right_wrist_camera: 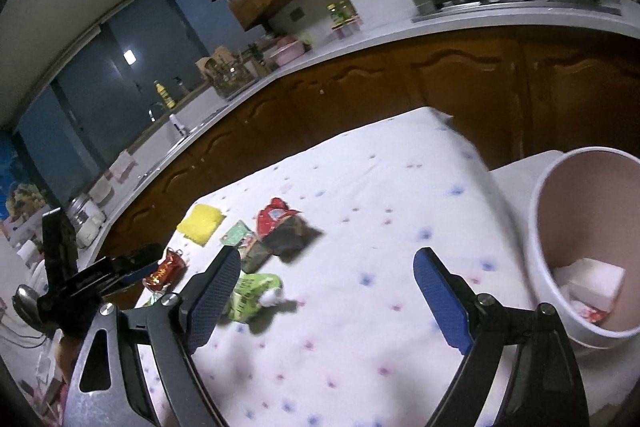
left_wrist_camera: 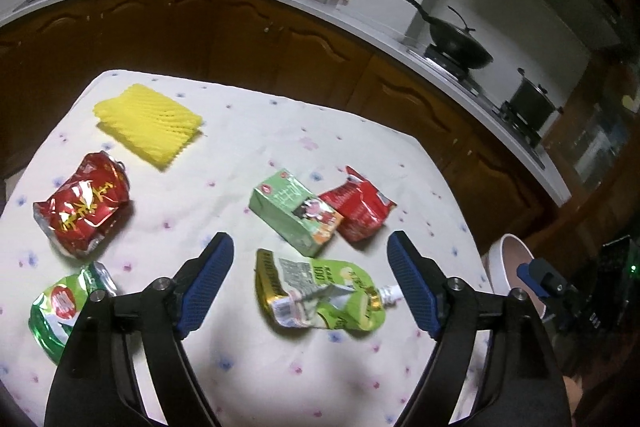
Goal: Collect trash
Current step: 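Move both open tools back over the table toward the milk carton, then grasp the green milk carton with the left tool while the right tool grasps the red snack bag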
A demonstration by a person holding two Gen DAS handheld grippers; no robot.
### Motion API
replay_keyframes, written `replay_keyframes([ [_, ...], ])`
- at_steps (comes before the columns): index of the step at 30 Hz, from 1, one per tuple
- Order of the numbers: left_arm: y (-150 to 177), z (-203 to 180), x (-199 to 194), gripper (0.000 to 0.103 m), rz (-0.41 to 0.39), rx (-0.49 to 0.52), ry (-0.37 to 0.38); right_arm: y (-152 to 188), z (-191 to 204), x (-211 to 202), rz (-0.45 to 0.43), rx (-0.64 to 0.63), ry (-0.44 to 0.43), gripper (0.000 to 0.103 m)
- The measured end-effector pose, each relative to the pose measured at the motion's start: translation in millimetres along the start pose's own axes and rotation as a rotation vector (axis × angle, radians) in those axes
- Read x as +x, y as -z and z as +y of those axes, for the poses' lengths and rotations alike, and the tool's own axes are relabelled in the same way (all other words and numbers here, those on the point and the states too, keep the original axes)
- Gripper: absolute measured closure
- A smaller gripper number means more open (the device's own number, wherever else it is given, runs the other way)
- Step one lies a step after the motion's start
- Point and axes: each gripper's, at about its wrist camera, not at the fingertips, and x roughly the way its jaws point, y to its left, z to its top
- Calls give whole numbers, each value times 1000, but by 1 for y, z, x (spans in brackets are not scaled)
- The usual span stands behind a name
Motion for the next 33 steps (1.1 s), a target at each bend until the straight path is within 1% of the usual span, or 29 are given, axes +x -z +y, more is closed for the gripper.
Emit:
replay_keyframes([
  [5,-6,8,5,19,9,-21,-24,-4,19,32,32,-41,-16,13],
  [7,-9,11,9,19,9,-26,-45,-6,26,47,53,-47,-38,13],
  [10,-14,13,16,19,17,-31,-54,-10,32,67,80,-52,-57,13],
  [15,-20,18,31,19,46,-63,-61,-15,35,108,133,-28,-93,14],
  [19,-24,19,46,19,76,-62,-76,-19,31,141,189,7,-105,15],
  [21,-25,18,53,19,92,-58,-81,-19,28,154,217,18,-116,22],
  [22,-26,17,56,19,98,-57,-82,-20,27,161,237,22,-124,31],
  [23,-27,16,58,19,102,-56,-82,-19,25,166,251,25,-128,43],
  [24,-27,15,62,19,105,-54,-83,-19,22,172,265,34,-136,50],
  [25,-28,13,65,19,109,-49,-84,-19,19,175,275,40,-137,69],
  [26,-28,11,68,19,113,-43,-86,-18,16,177,281,44,-129,86],
  [27,-29,8,72,19,118,-36,-92,-18,13,176,276,43,-114,95],
  [28,-29,6,76,19,123,-31,-98,-19,10,172,267,44,-107,97],
  [30,-29,3,85,19,141,-20,-117,-21,3,158,228,46,-105,98],
  [33,-29,1,98,19,173,-32,-135,-29,-10,129,158,44,-71,98],
])
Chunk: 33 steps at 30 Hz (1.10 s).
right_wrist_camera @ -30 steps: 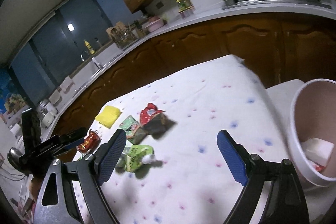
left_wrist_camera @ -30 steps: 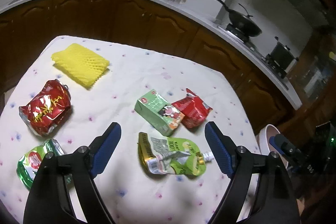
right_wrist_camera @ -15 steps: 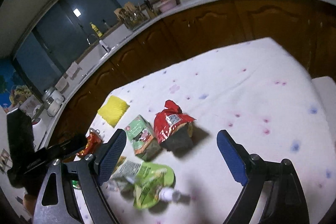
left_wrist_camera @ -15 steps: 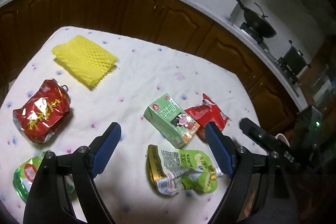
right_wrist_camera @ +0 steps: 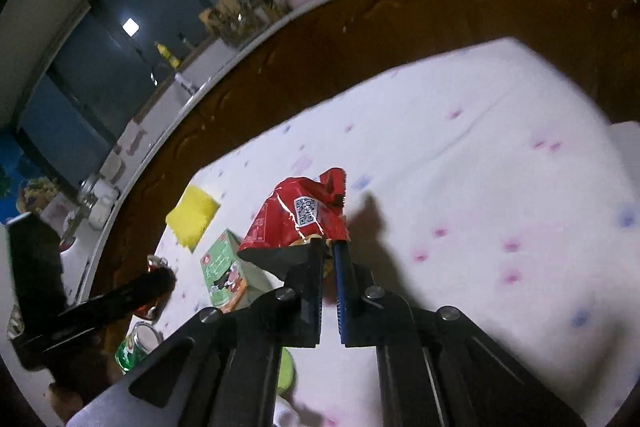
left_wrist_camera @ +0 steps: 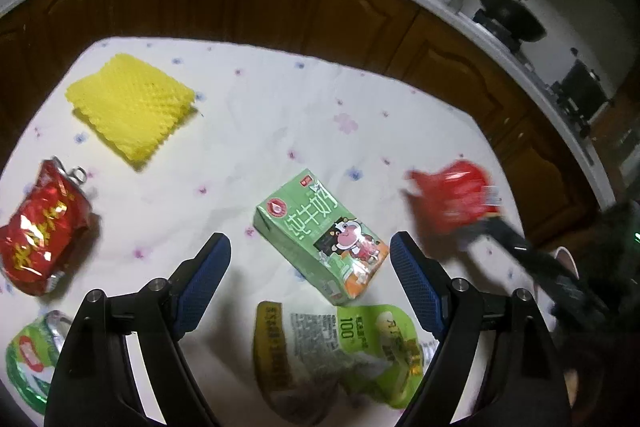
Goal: Collect trash
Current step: 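Grasp the green milk carton with the left tool while the right tool grasps the red snack bag, then carry the milk carton and red bag over the bin and open both tools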
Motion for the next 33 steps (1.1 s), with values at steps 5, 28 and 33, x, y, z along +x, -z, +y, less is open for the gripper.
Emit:
replay_keyframes([
  [5,-4,-13,22,19,39,4,-63,0,-10,-43,-84,14,-10,98],
  [28,29,-72,-34,53,-63,186,199,31,-22,-118,-168,50,20,98],
  [33,45,-101,-43,53,-52,233,263,40,-29,-141,-191,57,53,98],
])
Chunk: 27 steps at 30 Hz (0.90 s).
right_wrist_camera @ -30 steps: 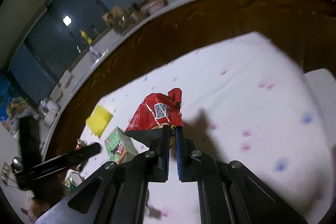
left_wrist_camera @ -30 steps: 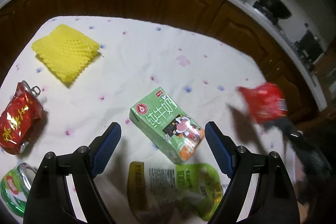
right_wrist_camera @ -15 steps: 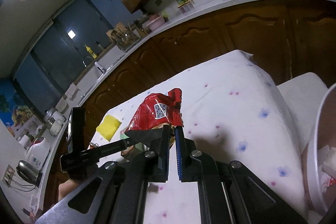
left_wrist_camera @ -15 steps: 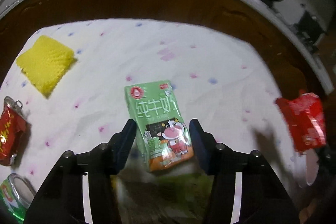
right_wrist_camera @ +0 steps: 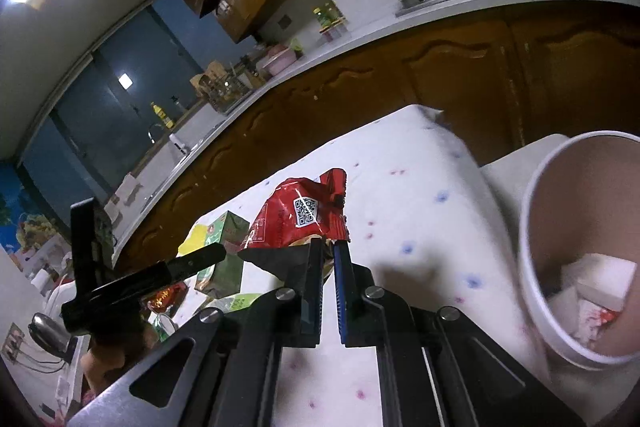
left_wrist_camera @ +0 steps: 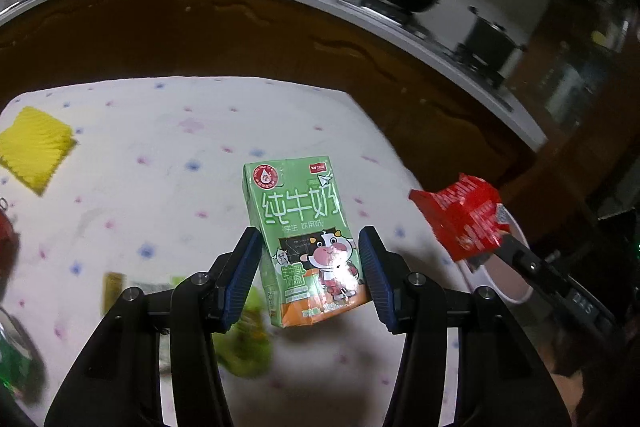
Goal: Collect trash
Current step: 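Carry the milk carton and red bag over the bin and open both tools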
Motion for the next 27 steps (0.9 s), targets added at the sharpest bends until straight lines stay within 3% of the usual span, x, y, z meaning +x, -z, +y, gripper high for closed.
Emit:
replay_keyframes([
  [27,24,-134,1,53,8,211,217,26,-76,-123,-171,104,206,98],
])
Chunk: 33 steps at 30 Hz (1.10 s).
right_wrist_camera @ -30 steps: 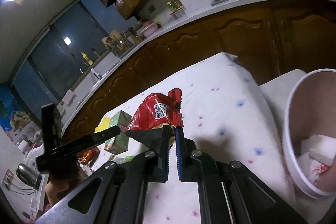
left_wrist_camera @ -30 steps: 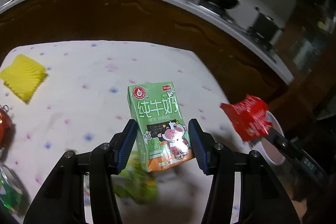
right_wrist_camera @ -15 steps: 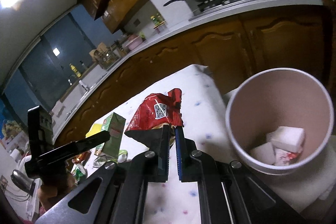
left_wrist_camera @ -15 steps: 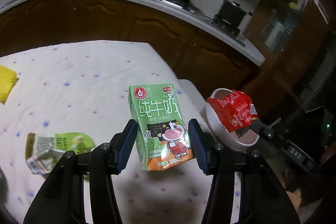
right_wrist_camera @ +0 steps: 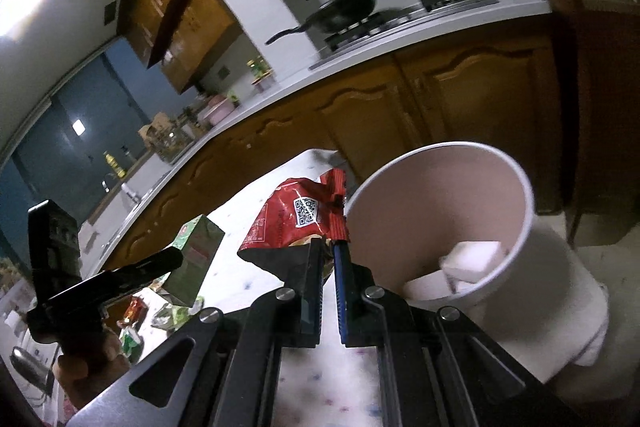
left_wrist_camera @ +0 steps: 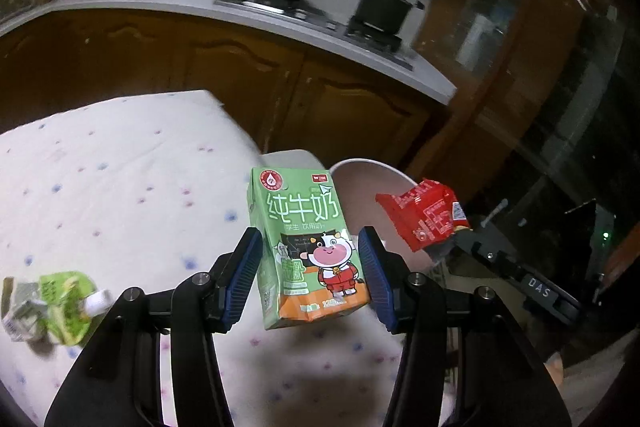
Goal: Collect trash
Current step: 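Carry the milk carton and red bag over the bin and open both tools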
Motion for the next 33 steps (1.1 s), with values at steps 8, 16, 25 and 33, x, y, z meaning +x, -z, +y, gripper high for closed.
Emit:
replay_keyframes([
  [8,-11,-38,28,53,10,55,45,-10,-30,-10,-31,39,39,98],
  [16,-21,-62,69,53,47,88,59,-21,-55,-8,-38,50,76,98],
  [25,-30,-81,109,54,88,97,75,-33,-73,3,-17,46,112,97],
  [33,-26,-83,133,52,152,97,66,-34,-84,13,13,72,123,93],
])
